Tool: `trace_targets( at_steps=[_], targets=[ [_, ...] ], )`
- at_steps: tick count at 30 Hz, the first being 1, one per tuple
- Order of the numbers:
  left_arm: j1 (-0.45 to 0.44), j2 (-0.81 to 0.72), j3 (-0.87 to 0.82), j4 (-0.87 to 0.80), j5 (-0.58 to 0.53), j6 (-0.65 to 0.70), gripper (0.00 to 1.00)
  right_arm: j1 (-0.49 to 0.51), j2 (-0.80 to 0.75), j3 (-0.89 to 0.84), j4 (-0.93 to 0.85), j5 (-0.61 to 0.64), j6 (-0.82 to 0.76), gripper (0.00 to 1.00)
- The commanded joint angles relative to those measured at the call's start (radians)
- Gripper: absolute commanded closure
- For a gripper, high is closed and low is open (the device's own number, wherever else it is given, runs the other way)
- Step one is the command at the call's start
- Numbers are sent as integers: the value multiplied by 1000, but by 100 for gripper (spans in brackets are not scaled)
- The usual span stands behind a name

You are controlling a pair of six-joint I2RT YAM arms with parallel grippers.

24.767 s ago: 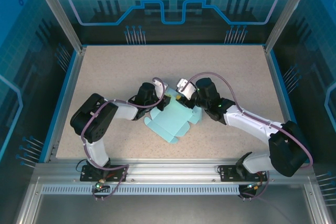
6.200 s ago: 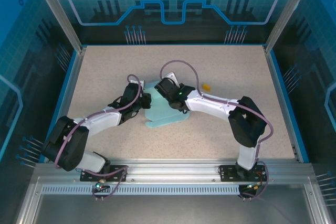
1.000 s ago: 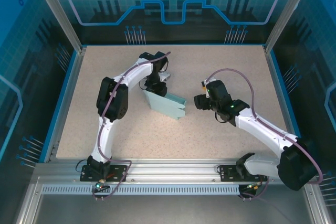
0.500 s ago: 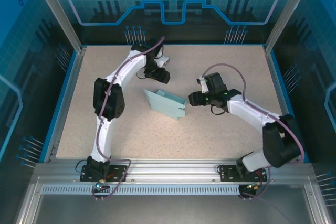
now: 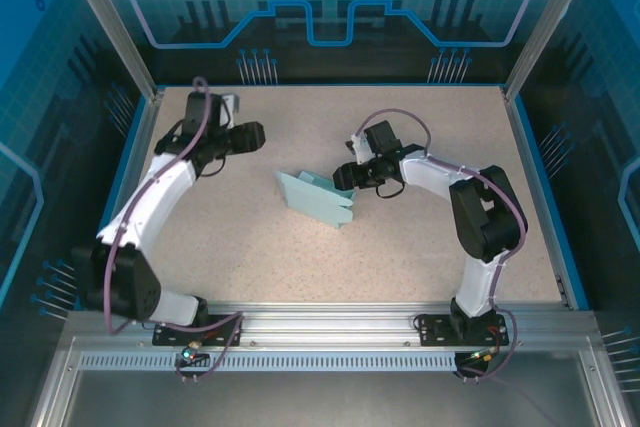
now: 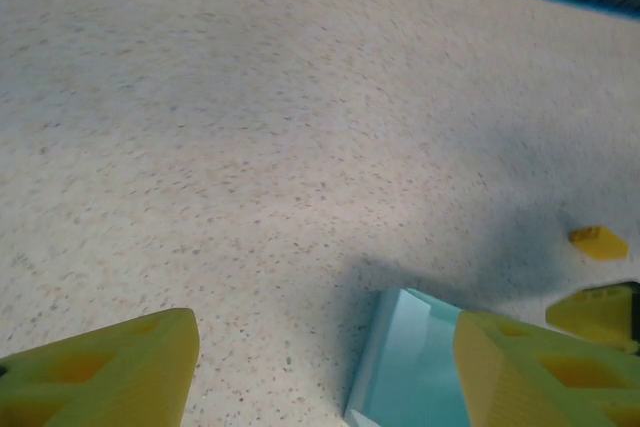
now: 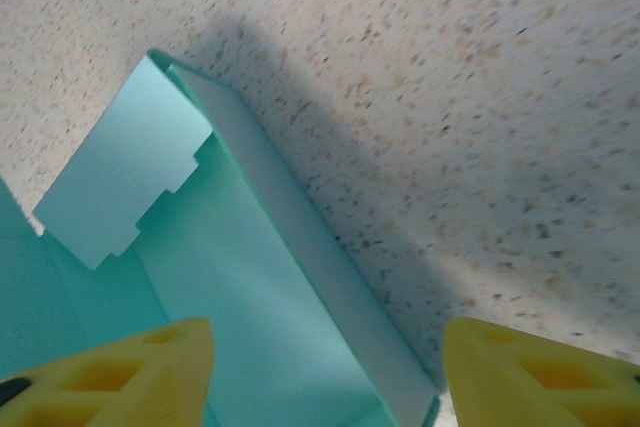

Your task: Fold the paper box

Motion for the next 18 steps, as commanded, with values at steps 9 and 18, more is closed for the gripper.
trace_targets(
  at_steps=[9, 18],
  targets=[
    [27, -317, -515, 173, 25, -251, 30, 22, -30, -74, 10, -214, 56, 40],
    [26, -370, -731, 249, 134, -325, 31, 146, -128, -204, 144, -197, 176, 37]
  ],
)
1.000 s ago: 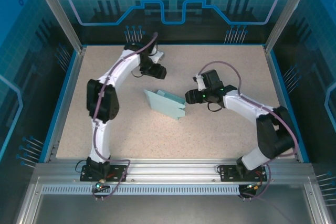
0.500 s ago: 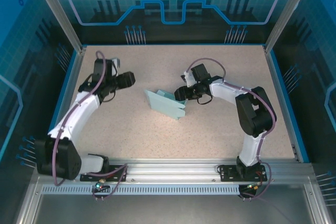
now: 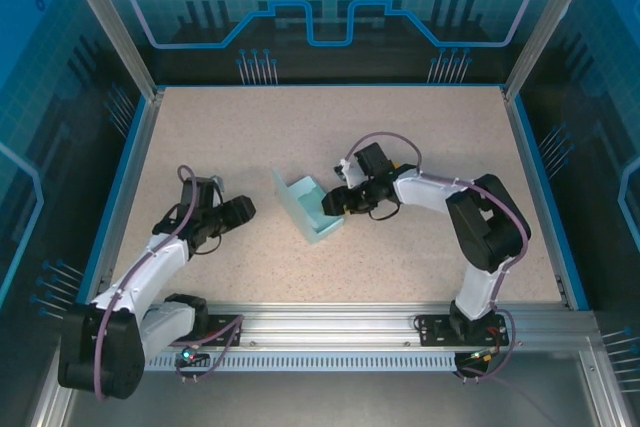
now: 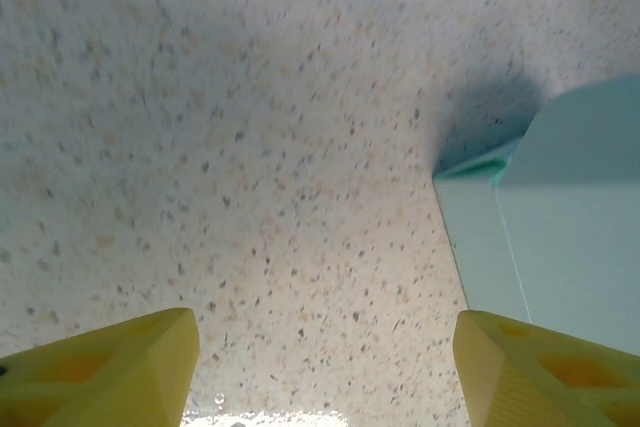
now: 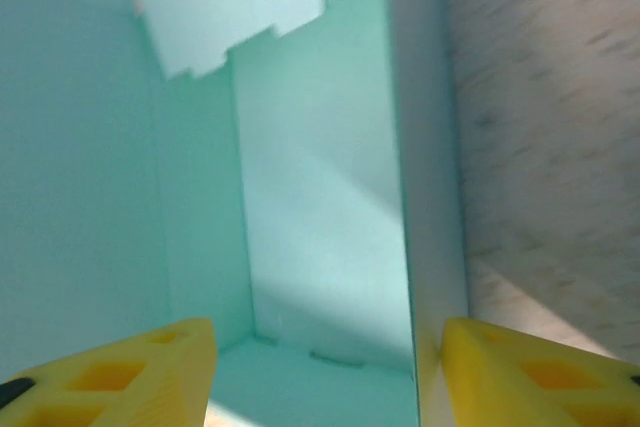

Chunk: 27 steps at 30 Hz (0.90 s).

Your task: Fold the paper box

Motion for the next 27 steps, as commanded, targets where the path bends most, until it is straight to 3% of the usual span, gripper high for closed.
trace_targets(
  at_steps=[1, 14, 27],
  targets=[
    [-1, -2, -45, 86, 90, -57, 31, 38, -66, -38, 70, -10, 61, 36],
    [-113, 345, 44, 304, 157, -111, 37, -63, -173, -93, 28, 81, 28, 33],
    [-226, 655, 302, 373, 173, -115, 38, -209, -219, -88, -70, 130, -72, 34]
  ],
)
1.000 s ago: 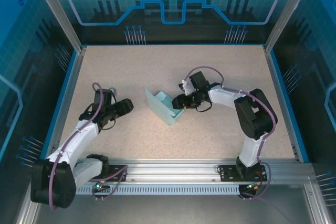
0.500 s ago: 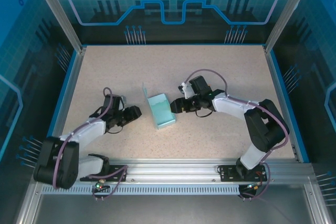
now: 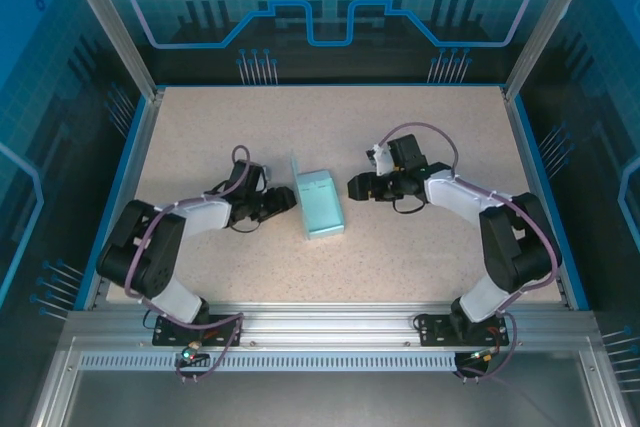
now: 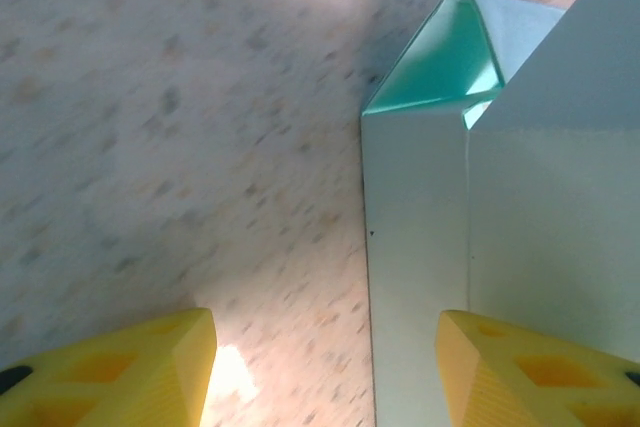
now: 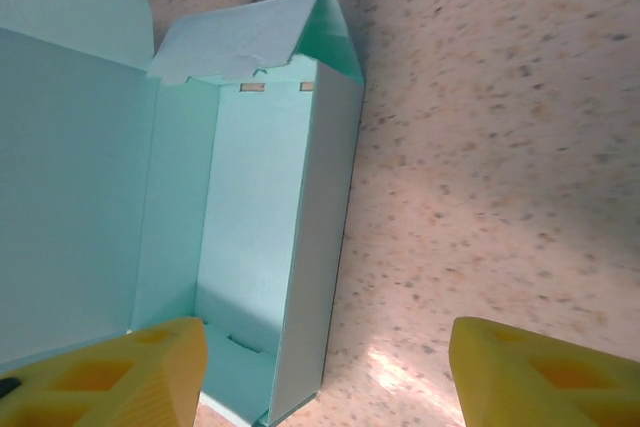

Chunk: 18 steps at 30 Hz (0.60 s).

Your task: Fold the paper box

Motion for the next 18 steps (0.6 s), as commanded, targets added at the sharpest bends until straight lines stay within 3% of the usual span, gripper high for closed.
trace_targets(
  at_steps=[1, 7, 11, 18],
  targets=[
    [-19, 95, 108, 38, 50, -7, 39, -35, -35, -8, -52, 28, -51, 35],
    [-52, 306, 375, -23, 111, 30, 39, -74, -45, 43, -90, 108, -113, 36],
    [-47, 406, 566, -133, 114, 97, 39, -134, -5, 129, -106, 97, -162, 36],
    [35, 315, 555, -142, 91, 122, 38, -199, 196, 363, -208, 3, -243, 40]
  ],
)
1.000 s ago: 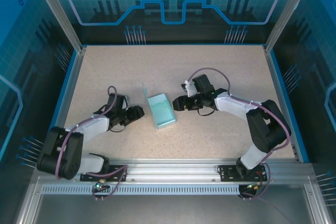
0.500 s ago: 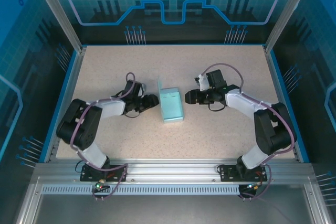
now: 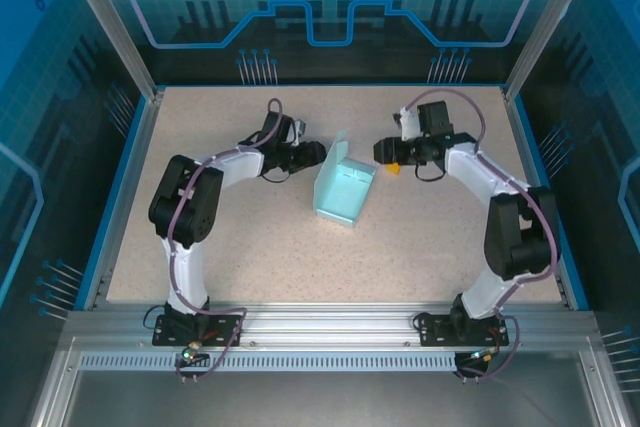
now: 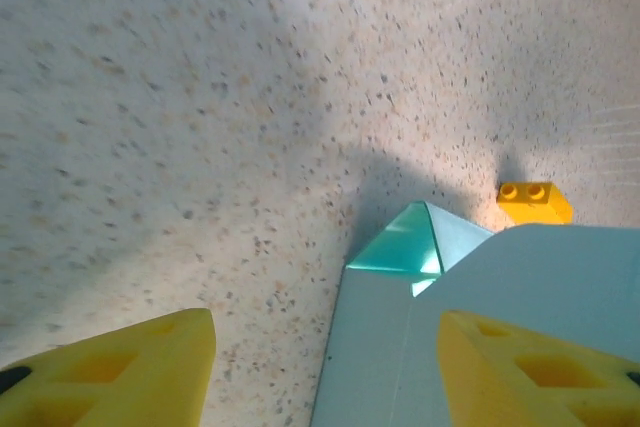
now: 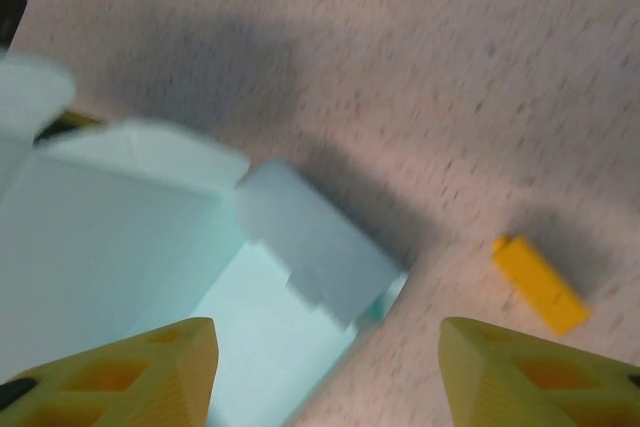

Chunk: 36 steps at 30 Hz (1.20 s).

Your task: Fold the paper box

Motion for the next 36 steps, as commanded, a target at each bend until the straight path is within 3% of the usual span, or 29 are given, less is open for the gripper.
trace_targets(
  at_steps=[1, 6, 19, 36],
  targets=[
    [47, -87, -36, -40, 2, 39, 38, -7, 116, 95, -101, -75, -72, 41],
    [64, -195, -128, -17, -19, 46, 37, 5, 273, 250, -225, -154, -136, 48],
    [64, -427, -297, -32, -66, 82, 36, 61, 476, 455, -422, -169, -235, 47],
    [64, -549, -410, -88, -89, 120, 34, 97, 422, 333, -397, -253, -241, 53]
  ],
)
